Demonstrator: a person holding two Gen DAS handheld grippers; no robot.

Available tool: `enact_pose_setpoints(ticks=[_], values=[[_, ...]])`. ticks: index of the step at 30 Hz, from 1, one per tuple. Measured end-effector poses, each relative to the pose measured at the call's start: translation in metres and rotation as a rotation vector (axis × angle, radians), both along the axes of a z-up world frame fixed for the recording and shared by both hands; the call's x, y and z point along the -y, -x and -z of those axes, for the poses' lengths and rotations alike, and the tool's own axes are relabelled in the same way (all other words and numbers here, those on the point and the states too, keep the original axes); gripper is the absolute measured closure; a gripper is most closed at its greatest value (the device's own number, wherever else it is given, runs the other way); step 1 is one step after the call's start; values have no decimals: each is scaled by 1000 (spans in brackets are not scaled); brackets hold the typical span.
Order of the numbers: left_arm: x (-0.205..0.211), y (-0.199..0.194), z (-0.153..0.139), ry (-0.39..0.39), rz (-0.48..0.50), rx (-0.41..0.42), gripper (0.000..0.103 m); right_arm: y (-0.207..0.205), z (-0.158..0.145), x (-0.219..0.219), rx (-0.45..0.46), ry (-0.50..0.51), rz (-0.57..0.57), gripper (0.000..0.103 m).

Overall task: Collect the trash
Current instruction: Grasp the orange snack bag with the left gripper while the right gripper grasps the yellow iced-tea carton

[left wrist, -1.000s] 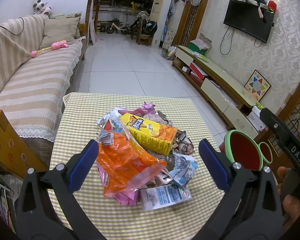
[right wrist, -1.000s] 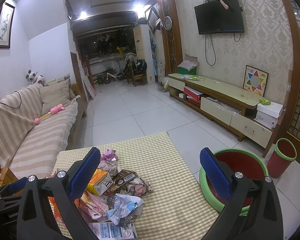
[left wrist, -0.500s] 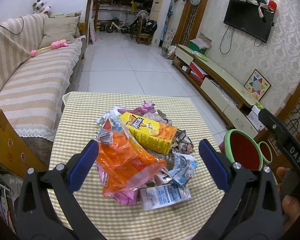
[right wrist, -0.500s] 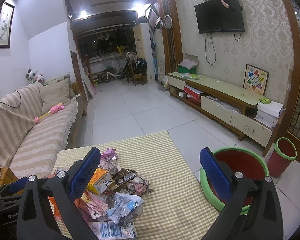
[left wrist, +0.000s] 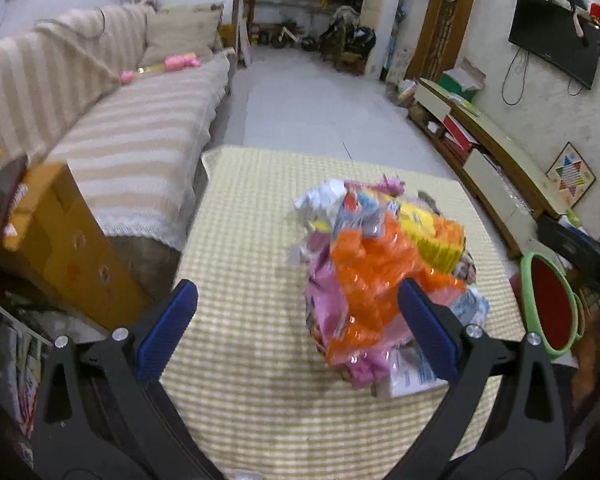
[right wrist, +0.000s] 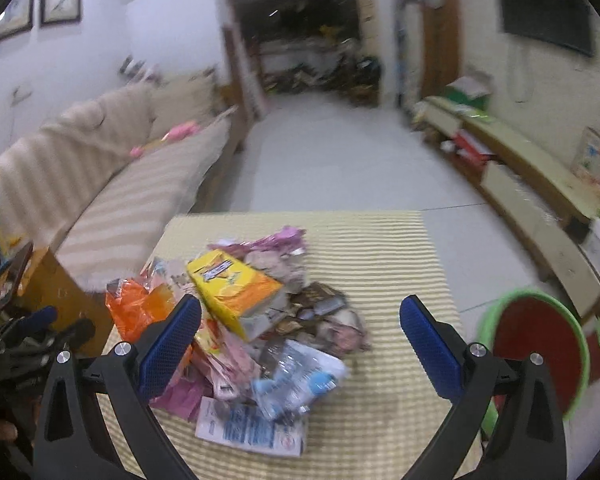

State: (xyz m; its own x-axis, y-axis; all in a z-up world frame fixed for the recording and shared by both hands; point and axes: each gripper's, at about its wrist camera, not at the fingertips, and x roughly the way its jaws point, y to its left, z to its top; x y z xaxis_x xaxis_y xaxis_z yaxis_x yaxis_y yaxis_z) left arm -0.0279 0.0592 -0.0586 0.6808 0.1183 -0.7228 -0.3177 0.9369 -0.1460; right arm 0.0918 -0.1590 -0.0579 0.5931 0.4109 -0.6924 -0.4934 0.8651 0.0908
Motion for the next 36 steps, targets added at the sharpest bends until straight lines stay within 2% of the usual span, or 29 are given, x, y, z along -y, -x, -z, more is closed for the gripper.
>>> enact_pose_setpoints(ticks=[7,9,11,13,15,18,20,26,32,36], values=[[5,-12,2,58,60,-19,5,-53,34,-72,-123,227,-249,11],[6,-23,4,104,75,-15,5,-59,46,-84,-166,275,-298,11],[4,-35,7,136,84,-23,5,-63,58,-87,-210,304,-314,11],[-1,-49,10,176,90,-31,6,-66,67,-87,-241,318,-317,18],[-4,-57,15,208,95,-37,10,-66,75,-81,-283,291,-324,32],[-8,-68,23,256,104,-57,26,-62,79,-71,-309,260,-317,33],[-11,-70,27,279,115,-56,49,-57,76,-64,-303,238,-311,33],[-13,-60,22,299,108,-24,54,-43,48,-35,-277,107,-256,34],[-13,-44,1,281,113,35,55,-22,13,-10,-217,-13,-192,34],[-7,-40,-13,270,131,65,55,-12,1,11,-184,-69,-129,34]])
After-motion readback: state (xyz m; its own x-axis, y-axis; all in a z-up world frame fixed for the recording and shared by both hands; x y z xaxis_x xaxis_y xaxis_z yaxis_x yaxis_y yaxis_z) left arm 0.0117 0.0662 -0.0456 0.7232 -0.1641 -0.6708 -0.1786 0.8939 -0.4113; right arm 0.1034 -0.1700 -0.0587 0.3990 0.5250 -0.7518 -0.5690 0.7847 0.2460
